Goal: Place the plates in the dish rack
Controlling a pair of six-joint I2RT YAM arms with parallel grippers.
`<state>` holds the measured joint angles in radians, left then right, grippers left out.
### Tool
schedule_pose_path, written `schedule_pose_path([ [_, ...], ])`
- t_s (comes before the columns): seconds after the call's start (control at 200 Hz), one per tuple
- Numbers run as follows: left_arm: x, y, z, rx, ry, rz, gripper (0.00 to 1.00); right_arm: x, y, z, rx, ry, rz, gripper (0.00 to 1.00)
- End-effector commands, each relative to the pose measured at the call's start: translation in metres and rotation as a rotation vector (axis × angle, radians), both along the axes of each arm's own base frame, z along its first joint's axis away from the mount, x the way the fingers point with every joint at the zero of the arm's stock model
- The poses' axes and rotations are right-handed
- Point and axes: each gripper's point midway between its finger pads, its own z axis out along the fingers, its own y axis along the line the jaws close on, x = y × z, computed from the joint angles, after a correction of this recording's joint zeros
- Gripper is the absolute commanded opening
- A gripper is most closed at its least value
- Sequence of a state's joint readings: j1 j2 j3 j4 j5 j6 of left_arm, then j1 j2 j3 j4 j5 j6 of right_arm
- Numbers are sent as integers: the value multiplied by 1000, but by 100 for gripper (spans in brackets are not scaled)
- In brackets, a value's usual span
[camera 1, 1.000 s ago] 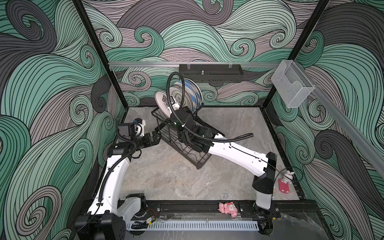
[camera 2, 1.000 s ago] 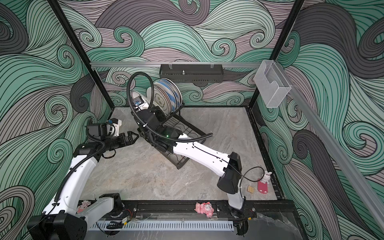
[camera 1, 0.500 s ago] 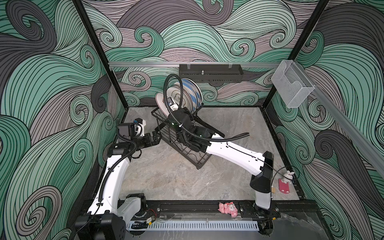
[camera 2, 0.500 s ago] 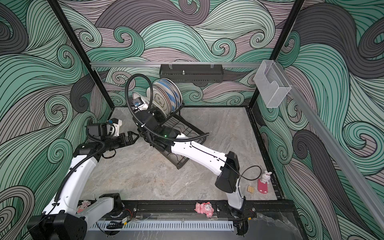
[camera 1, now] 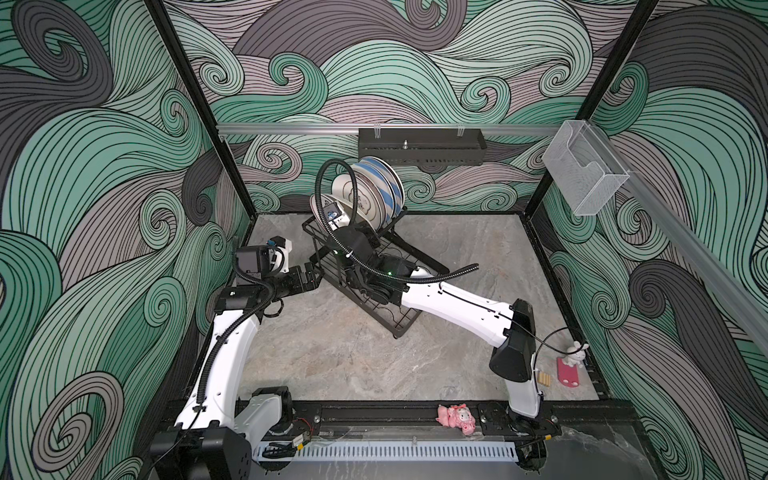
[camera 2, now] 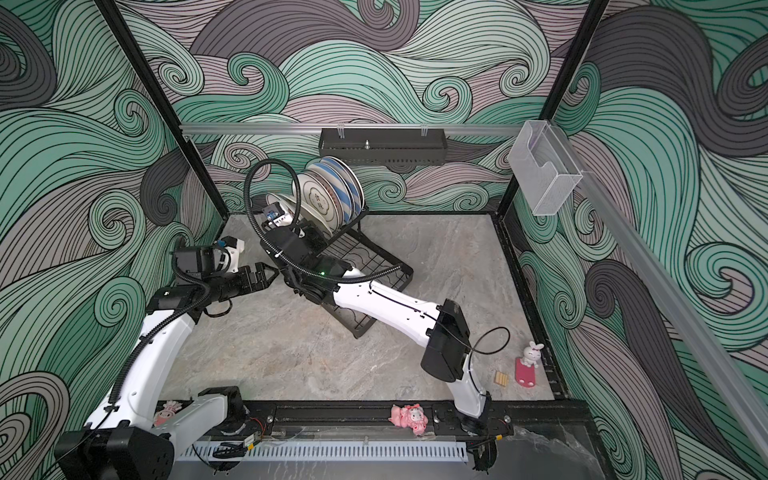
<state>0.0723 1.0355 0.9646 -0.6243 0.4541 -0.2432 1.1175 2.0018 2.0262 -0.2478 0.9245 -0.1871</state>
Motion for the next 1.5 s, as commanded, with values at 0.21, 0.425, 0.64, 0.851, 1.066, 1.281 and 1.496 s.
schedule_pose_path([
  [0.21, -2, 2, 9, 5, -31, 1, 99, 4, 3, 8, 42, -3, -21, 14],
  [0.425, -1, 5, 9, 15, -31, 15, 99, 0, 0, 18, 53, 3, 0, 29],
  [0.64, -1, 12, 10, 49, -38, 48, 98, -11, -13, 42, 62, 9, 31, 51],
  [0.851, -3, 29, 19, 110, -44, 132, 98, -29, -75, 79, 142, 19, 70, 73],
  [1.066, -4, 61, 20, 189, -60, 316, 99, -31, -205, 53, 176, 78, -84, 85],
  [1.281, 2, 94, 4, 238, -180, 520, 99, -33, -335, -20, 247, 144, -327, 93],
  [1.496, 6, 146, -49, 433, -233, 762, 99, -28, -427, -107, 284, 68, -550, 98],
])
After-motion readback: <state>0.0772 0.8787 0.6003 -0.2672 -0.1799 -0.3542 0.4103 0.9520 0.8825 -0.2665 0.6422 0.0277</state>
